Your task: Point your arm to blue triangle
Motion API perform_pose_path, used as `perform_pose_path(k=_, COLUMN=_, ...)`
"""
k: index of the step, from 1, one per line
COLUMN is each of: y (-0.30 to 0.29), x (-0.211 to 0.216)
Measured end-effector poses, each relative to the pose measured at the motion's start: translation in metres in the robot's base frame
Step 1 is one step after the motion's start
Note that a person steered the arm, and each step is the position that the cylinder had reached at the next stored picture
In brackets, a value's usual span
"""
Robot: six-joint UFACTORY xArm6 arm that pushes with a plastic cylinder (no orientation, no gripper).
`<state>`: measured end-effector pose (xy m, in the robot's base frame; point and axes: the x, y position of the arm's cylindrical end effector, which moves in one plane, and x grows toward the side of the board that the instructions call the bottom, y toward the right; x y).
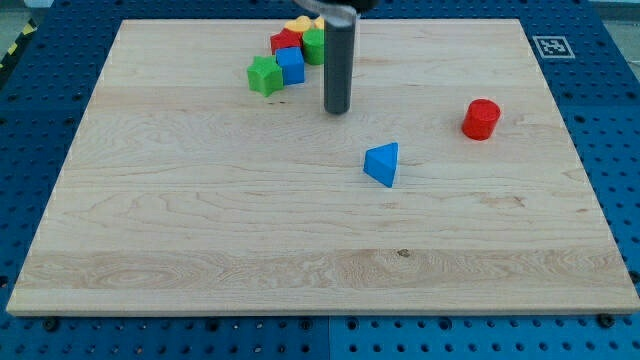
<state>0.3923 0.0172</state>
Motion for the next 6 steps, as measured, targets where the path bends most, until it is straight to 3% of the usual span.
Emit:
perform_pose_path(k=1, y=-0.029, x=0.059)
perform_pose_path(k=2, y=-0.015, x=0.119)
perform_pose_path(k=4, y=0.004, x=0.125)
perform_pose_path(k=6, y=0.065, x=0.122)
